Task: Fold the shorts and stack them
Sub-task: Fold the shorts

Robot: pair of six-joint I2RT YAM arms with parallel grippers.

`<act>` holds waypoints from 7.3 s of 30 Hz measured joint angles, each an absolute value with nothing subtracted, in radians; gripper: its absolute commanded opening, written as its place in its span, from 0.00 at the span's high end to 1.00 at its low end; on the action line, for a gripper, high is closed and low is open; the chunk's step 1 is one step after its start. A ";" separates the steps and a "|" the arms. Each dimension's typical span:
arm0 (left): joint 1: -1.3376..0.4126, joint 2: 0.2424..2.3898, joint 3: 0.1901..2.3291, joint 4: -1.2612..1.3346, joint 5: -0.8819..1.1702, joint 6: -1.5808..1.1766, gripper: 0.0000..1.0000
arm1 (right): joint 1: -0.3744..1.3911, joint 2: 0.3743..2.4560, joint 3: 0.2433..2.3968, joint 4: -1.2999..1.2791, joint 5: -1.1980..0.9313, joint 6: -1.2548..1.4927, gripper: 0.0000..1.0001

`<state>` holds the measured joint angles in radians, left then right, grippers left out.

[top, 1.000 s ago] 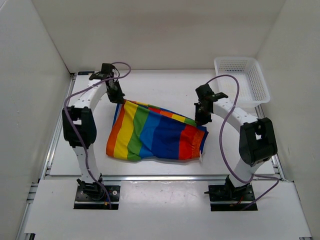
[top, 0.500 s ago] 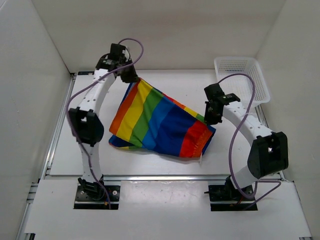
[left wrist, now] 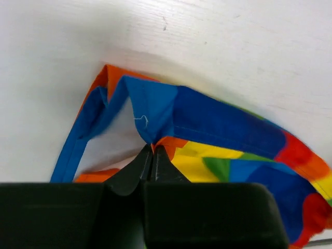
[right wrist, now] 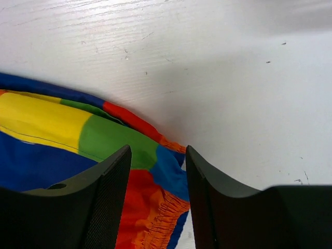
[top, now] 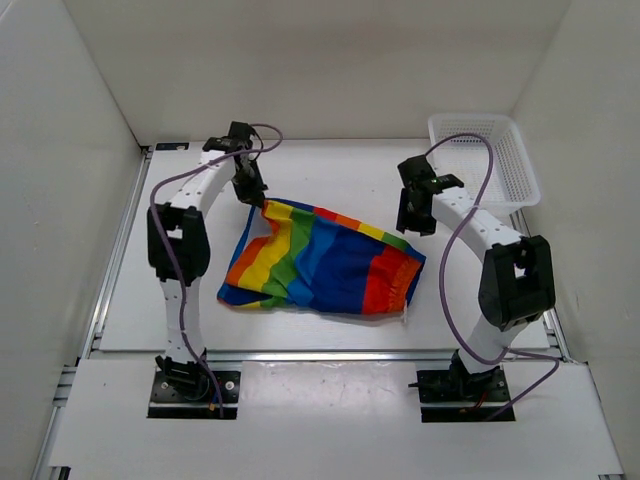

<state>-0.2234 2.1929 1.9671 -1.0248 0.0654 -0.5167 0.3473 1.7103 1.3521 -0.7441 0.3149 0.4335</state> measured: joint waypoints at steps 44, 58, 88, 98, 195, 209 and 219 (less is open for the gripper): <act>-0.141 1.608 0.958 -0.916 0.023 -0.709 0.90 | 0.428 1.526 1.212 -0.797 0.255 0.437 0.40; -0.153 1.319 1.055 -1.082 0.011 -0.698 0.90 | 0.428 1.526 1.214 -0.813 0.255 0.434 0.39; -0.181 1.493 1.161 -1.052 -0.031 -0.739 0.16 | 0.260 1.384 1.040 -0.788 -0.009 0.474 0.19; -0.181 1.712 1.108 -0.944 -0.022 -0.749 0.39 | 0.117 1.337 0.773 -0.702 -0.357 0.494 0.19; -0.209 1.977 1.345 -0.960 0.069 -0.636 0.90 | 0.670 1.807 1.676 -1.143 0.668 0.530 1.00; -0.213 1.989 1.359 -0.952 0.089 -0.636 0.90 | 0.941 2.268 2.523 -1.222 0.455 0.476 0.13; -0.213 1.989 1.359 -0.949 0.091 -0.636 0.90 | 0.855 1.783 1.971 -0.931 0.239 0.468 0.57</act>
